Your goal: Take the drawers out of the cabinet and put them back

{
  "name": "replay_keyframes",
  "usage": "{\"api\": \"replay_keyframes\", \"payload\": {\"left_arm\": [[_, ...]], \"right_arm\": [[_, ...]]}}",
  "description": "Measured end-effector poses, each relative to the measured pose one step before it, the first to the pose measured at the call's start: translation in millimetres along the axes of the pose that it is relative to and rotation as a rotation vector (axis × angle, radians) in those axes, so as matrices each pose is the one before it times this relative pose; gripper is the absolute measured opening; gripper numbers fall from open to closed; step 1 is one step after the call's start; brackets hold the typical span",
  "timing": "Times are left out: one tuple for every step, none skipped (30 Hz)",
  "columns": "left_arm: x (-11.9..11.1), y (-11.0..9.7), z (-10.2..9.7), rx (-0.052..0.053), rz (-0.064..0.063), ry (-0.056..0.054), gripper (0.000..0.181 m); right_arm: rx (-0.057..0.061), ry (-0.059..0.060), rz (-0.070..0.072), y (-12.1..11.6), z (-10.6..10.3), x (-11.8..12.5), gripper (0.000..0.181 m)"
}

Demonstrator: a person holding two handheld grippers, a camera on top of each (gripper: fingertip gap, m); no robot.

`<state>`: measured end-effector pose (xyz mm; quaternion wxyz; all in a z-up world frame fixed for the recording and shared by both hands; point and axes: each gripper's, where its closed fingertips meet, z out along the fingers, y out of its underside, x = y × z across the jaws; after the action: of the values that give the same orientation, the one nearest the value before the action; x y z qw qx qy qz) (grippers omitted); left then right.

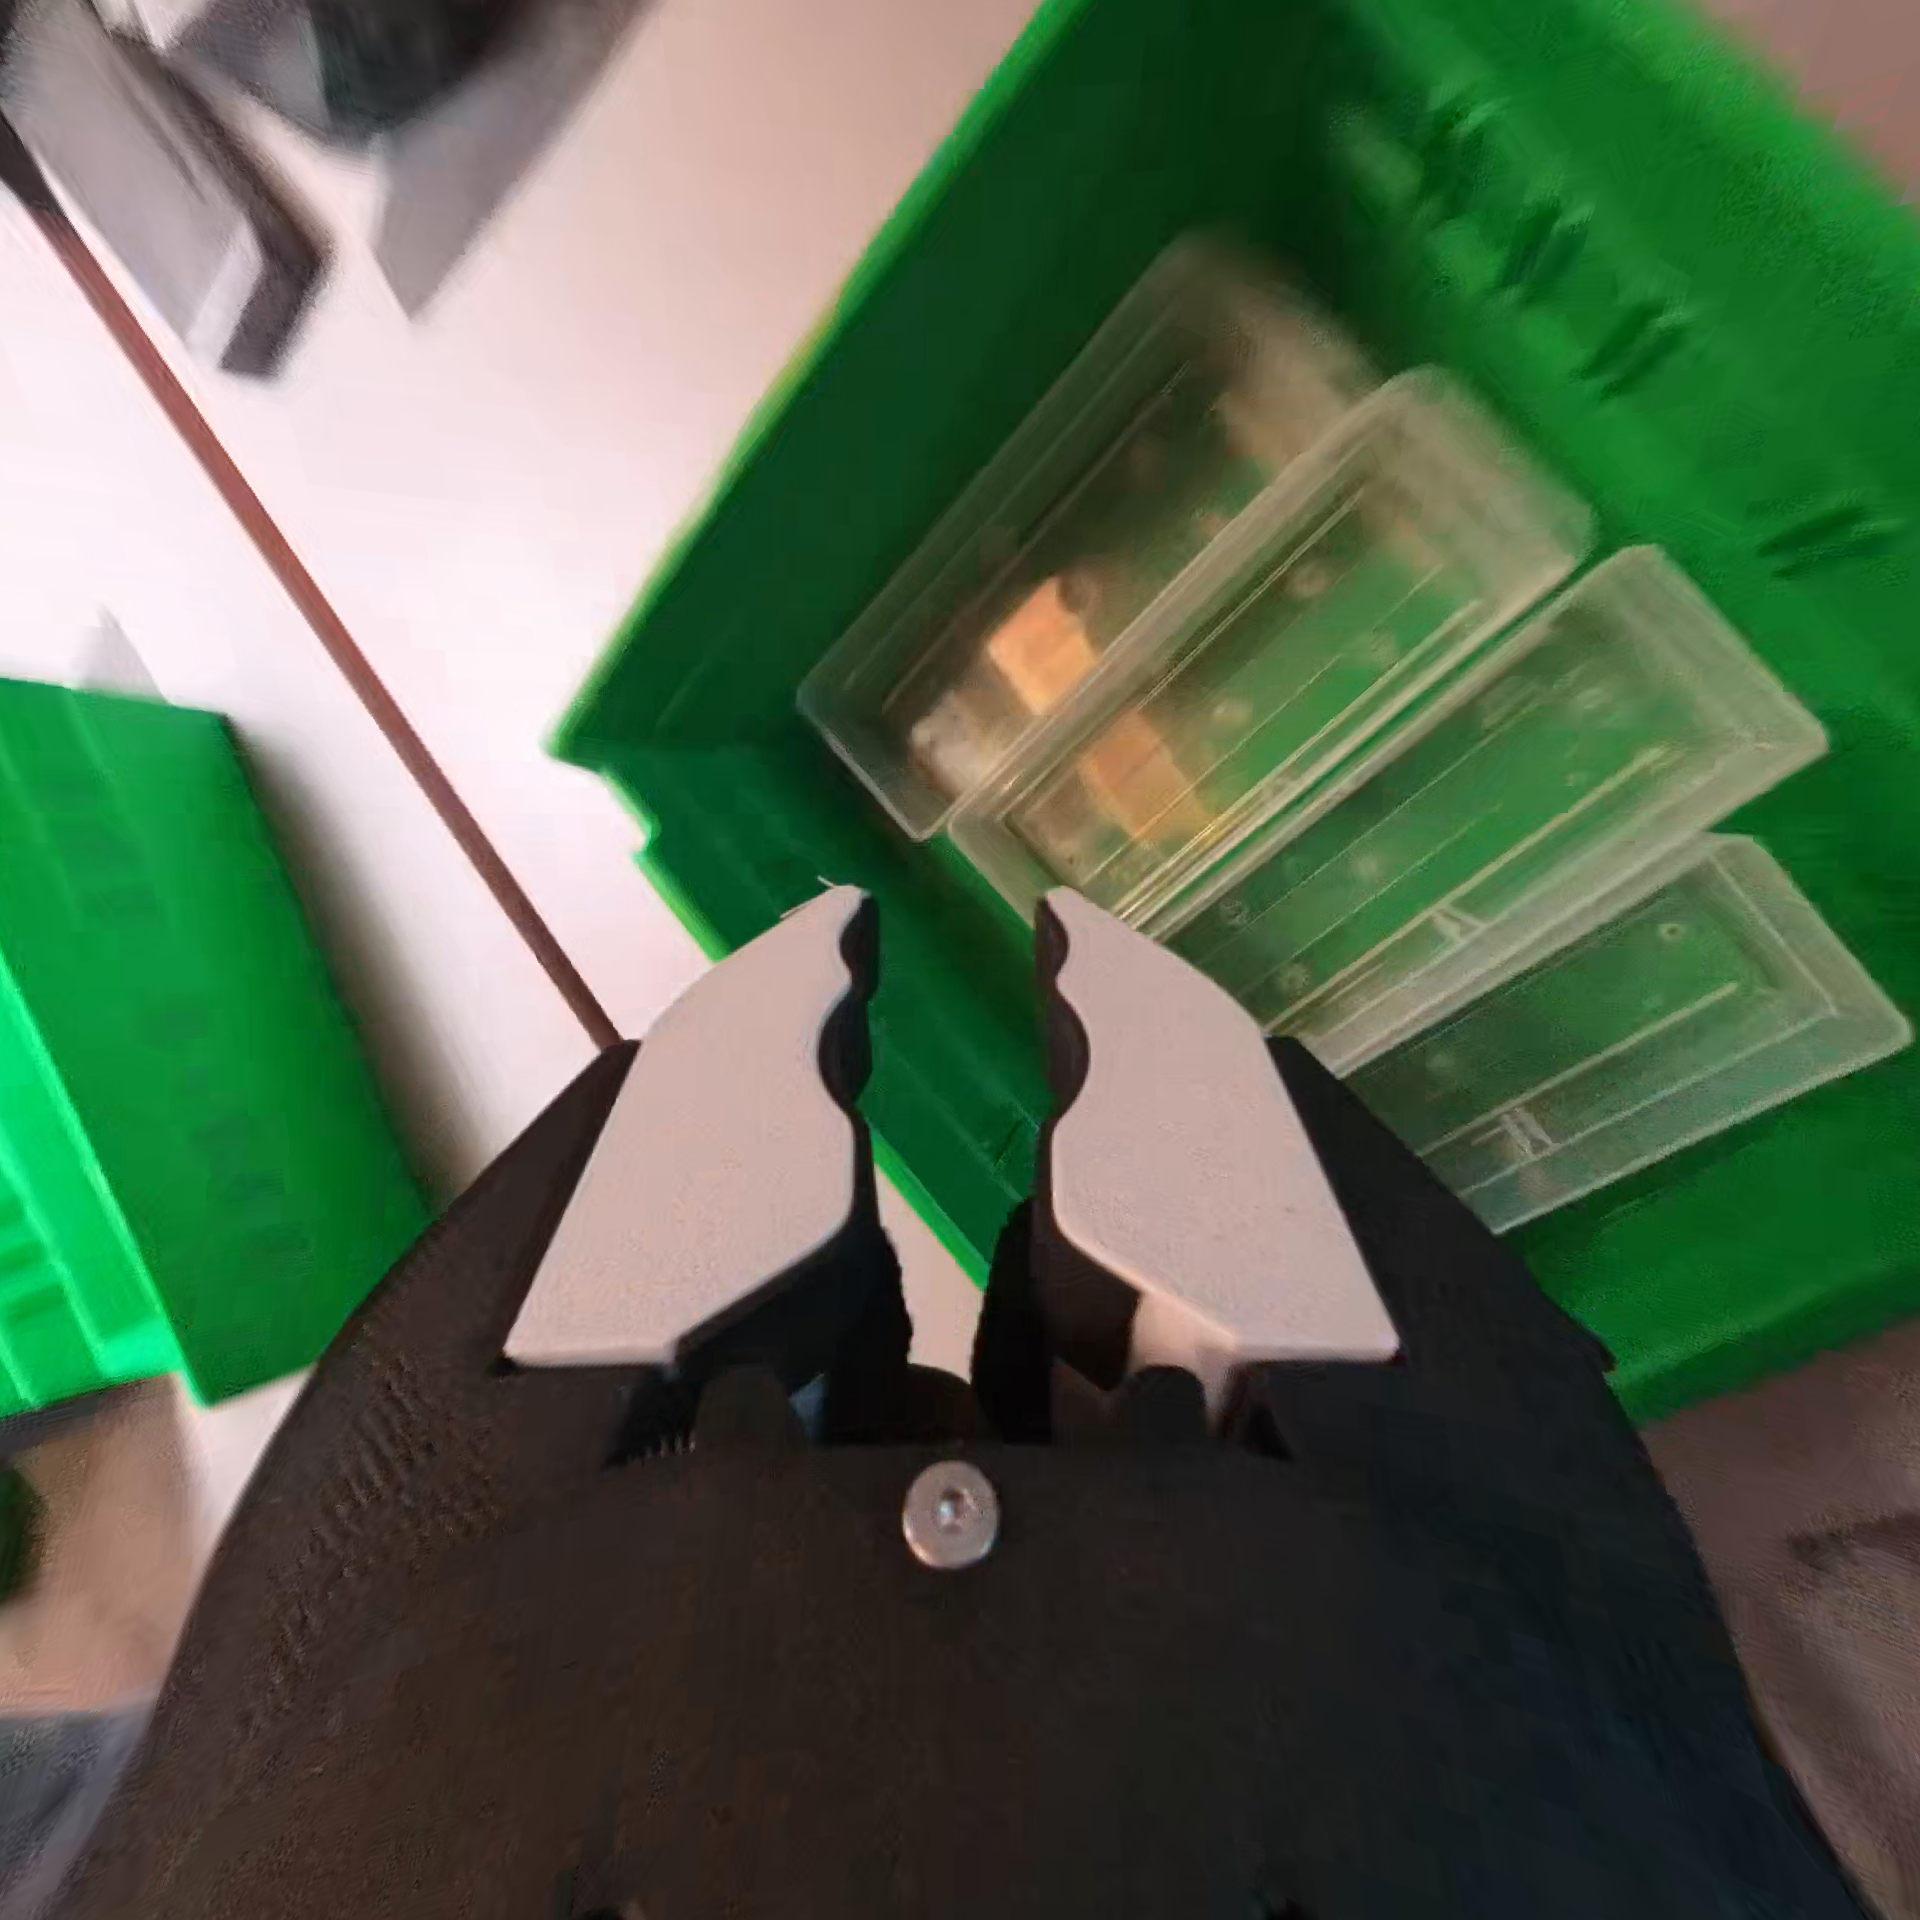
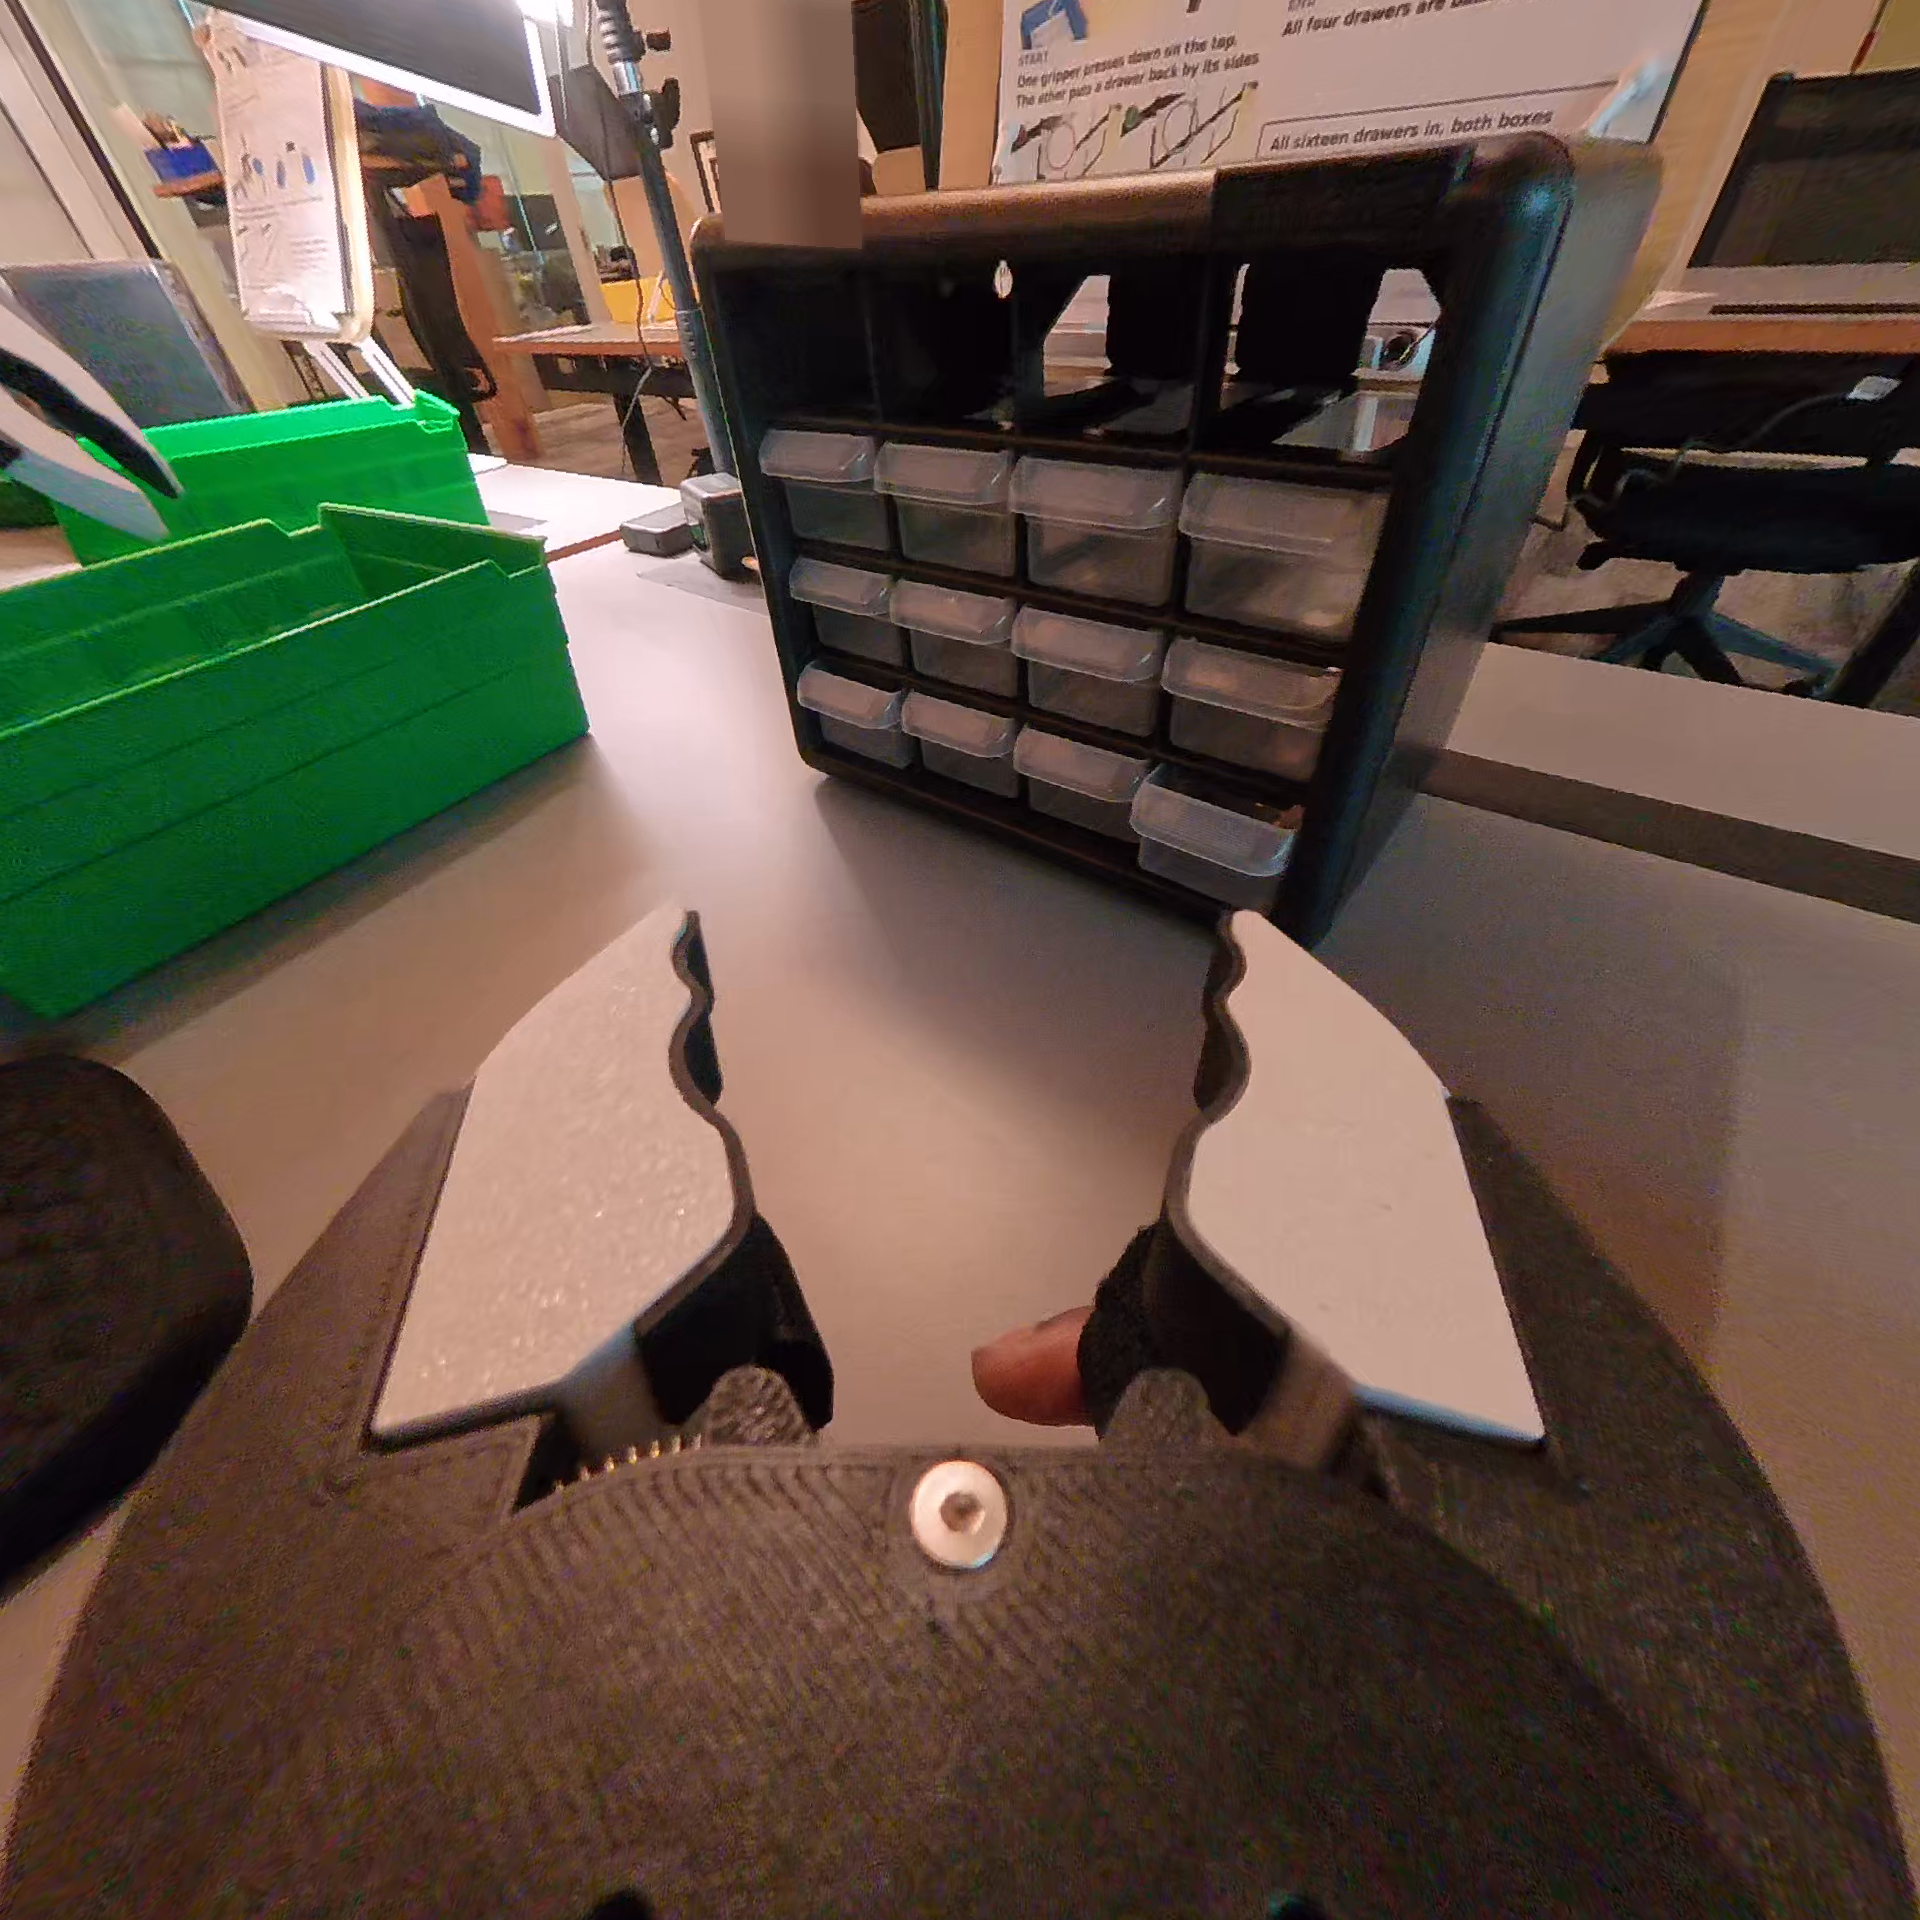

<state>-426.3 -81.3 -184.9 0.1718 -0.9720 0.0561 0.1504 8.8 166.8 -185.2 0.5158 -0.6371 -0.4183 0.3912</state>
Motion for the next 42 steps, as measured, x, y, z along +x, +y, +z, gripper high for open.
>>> {"api": "replay_keyframes", "payload": {"left_arm": [[-3.58,3.74,9.46,-0.0438,-0.0653,0.0115,0.028],[-2.06,-0.44,8.49,-0.0197,-0.0677,0.0144,0.028],[-0.90,-2.09,7.50,-0.0078,-0.0597,0.0165,0.028],[-2.06,-3.37,6.57,0.0025,-0.0495,0.0058,0.029],[-2.94,-3.61,5.84,0.0070,-0.0404,-0.0040,0.029],[-2.08,-2.35,5.51,0.0001,-0.0299,-0.0021,0.028],[-0.89,-1.19,5.16,-0.0062,-0.0231,0.0033,0.028],[-0.05,-0.75,4.85,-0.0073,-0.0174,0.0056,0.027],[-0.21,-0.21,4.55,-0.0089,-0.0138,0.0000,0.024],[-1.43,1.17,4.49,-0.0168,-0.0092,-0.0106,0.022],[-2.88,2.50,4.20,-0.0246,-0.0037,-0.0224,0.022],[-3.76,2.08,3.94,-0.0220,-0.0005,-0.0275,0.022],[-1.58,0.70,3.56,-0.0126,-0.0011,-0.0139,0.022],[1.55,-0.65,2.90,-0.0040,-0.0036,0.0068,0.021],[1.11,-0.53,2.74,-0.0043,-0.0041,0.0029,0.021],[-1.55,1.31,3.05,-0.0153,-0.0009,-0.0132,0.021],[-1.24,2.27,3.35,-0.0231,0.0028,-0.0112,0.017],[0.79,1.64,3.50,-0.0189,-0.0002,0.0012,0.016],[0.31,0.90,2.55,-0.0152,-0.0034,-0.0036,0.015],[-0.32,-0.19,1.56,-0.0078,-0.0031,-0.0102,0.015],[0.12,-1.06,0.97,-0.0009,-0.0021,-0.0072,0.015],[0.69,-0.99,1.22,0.0011,-0.0035,-0.0014,0.015],[-0.35,0.11,1.78,-0.0033,-0.0061,-0.0042,0.014],[-1.26,0.81,2.33,-0.0026,-0.0099,-0.0066,0.012],[-0.84,-1.19,2.92,0.0117,-0.0221,-0.0016,0.010],[-0.92,-1.58,2.53,0.0128,-0.0212,-0.0046,0.009],[-0.85,-0.63,0.93,0.0066,-0.0008,-0.0102,0.008],[-0.17,-0.47,-0.73,0.0053,0.0064,-0.0062,0.007],[0.06,-0.88,-2.11,0.0098,0.0000,-0.0008,0.006],[0.00,-2.55,-4.50,0.0240,-0.0049,0.0047,0.006],[-0.07,-3.67,-7.20,0.0339,-0.0083,0.0067,0.004],[-1.91,-3.86,-8.85,0.0342,-0.0071,-0.0061,0.003],[-5.16,-3.66,-10.02,0.0304,-0.0052,-0.0283,0.002],[-7.40,-3.11,-10.14,0.0252,-0.0027,-0.0390,0.002],[-6.01,-3.32,-10.15,0.0250,-0.0042,-0.0238,0.001],[-3.50,-4.03,-10.21,0.0300,-0.0068,-0.0048,0.001],[-3.14,-4.48,-10.56,0.0326,-0.0046,-0.0036,0.001],[-4.01,-4.79,-10.90,0.0344,-0.0049,-0.0108,0.001],[-4.42,-5.13,-11.42,0.0375,-0.0064,-0.0152,0.001],[-4.55,-5.54,-11.73,0.0415,-0.0092,-0.0152,0.001],[-4.36,-6.39,-12.05,0.0469,-0.0127,-0.0137,0.001],[-3.41,-6.83,-11.92,0.0502,-0.0171,-0.0066,0.001]], "right_arm": [[-0.0043,0.0029,-0.0075,0.81,0.41,-0.17,0.091],[-0.0040,0.0050,-0.0081,0.69,0.16,0.35,0.091],[-0.0031,0.0051,-0.0065,0.46,0.18,0.46,0.091],[-0.0014,0.0035,-0.0042,0.19,-0.02,0.41,0.091],[0.0010,0.0025,-0.0022,-0.18,-0.15,0.23,0.091],[0.0020,0.0018,-0.0013,-0.19,-0.21,0.24,0.091],[0.0001,0.0014,-0.0017,0.02,-0.16,0.15,0.091],[-0.0017,0.0008,-0.0027,0.29,0.10,0.00,0.091],[-0.0023,0.0000,-0.0036,0.37,0.11,-0.16,0.090],[-0.0022,-0.0004,-0.0046,0.43,0.25,-0.40,0.090],[-0.0011,0.0004,-0.0059,0.22,0.15,-0.35,0.089],[-0.0001,0.0001,-0.0073,0.02,0.01,-0.55,0.089],[0.0000,0.0000,-0.0064,-0.10,0.07,-0.43,0.089],[0.0002,-0.0013,-0.0037,-0.10,-0.12,-0.50,0.089],[0.0015,-0.0023,-0.0007,-0.27,-0.07,-0.41,0.088],[0.0016,0.0006,0.0009,-0.25,-0.18,0.12,0.088],[0.0000,0.0047,-0.0014,0.15,-0.29,0.73,0.087],[-0.0004,0.0057,-0.0053,0.07,-0.14,0.84,0.087],[-0.0011,0.0060,-0.0069,0.12,0.01,0.69,0.087],[-0.0012,0.0050,-0.0070,0.14,-0.07,0.39,0.087],[-0.0005,0.0035,-0.0061,0.04,-0.02,0.13,0.086],[-0.0001,0.0027,-0.0046,0.00,-0.05,0.04,0.086],[-0.0005,0.0016,-0.0038,0.02,0.05,-0.09,0.086],[-0.0016,0.0021,-0.0044,0.17,-0.03,0.01,0.086],[-0.0021,0.0051,-0.0069,0.31,-0.03,0.35,0.085],[-0.0016,0.0086,-0.0111,0.14,-0.14,0.84,0.085],[-0.0014,0.0105,-0.0154,0.16,-0.10,0.93,0.085],[-0.0017,0.0113,-0.0167,0.25,-0.11,0.91,0.084],[-0.0019,0.0086,-0.0148,0.21,0.12,0.52,0.084],[-0.0025,0.0020,-0.0108,0.29,0.16,-0.44,0.084],[-0.0030,-0.0026,-0.0077,0.45,0.26,-1.00,0.084],[-0.0031,-0.0011,-0.0064,0.43,0.39,-0.85,0.084],[-0.0015,-0.0002,-0.0064,0.08,0.16,-0.68,0.084],[-0.0001,-0.0037,-0.0054,-0.07,0.21,-1.07,0.085],[0.0000,-0.0036,-0.0024,-0.21,0.00,-0.94,0.085],[0.0011,-0.0021,-0.0011,-0.27,-0.15,-0.64,0.085],[0.0021,-0.0017,-0.0003,-0.54,-0.25,-0.45,0.086],[0.0026,-0.0020,0.0016,-0.54,-0.27,-0.27,0.086],[0.0030,-0.0038,0.0027,-0.49,-0.19,-0.51,0.086],[0.0036,-0.0052,0.0030,-0.57,-0.14,-0.71,0.086],[0.0028,-0.0039,0.0033,-0.49,-0.07,-0.50,0.086],[0.0021,-0.0043,0.0013,-0.34,-0.13,-0.74,0.086]]}}
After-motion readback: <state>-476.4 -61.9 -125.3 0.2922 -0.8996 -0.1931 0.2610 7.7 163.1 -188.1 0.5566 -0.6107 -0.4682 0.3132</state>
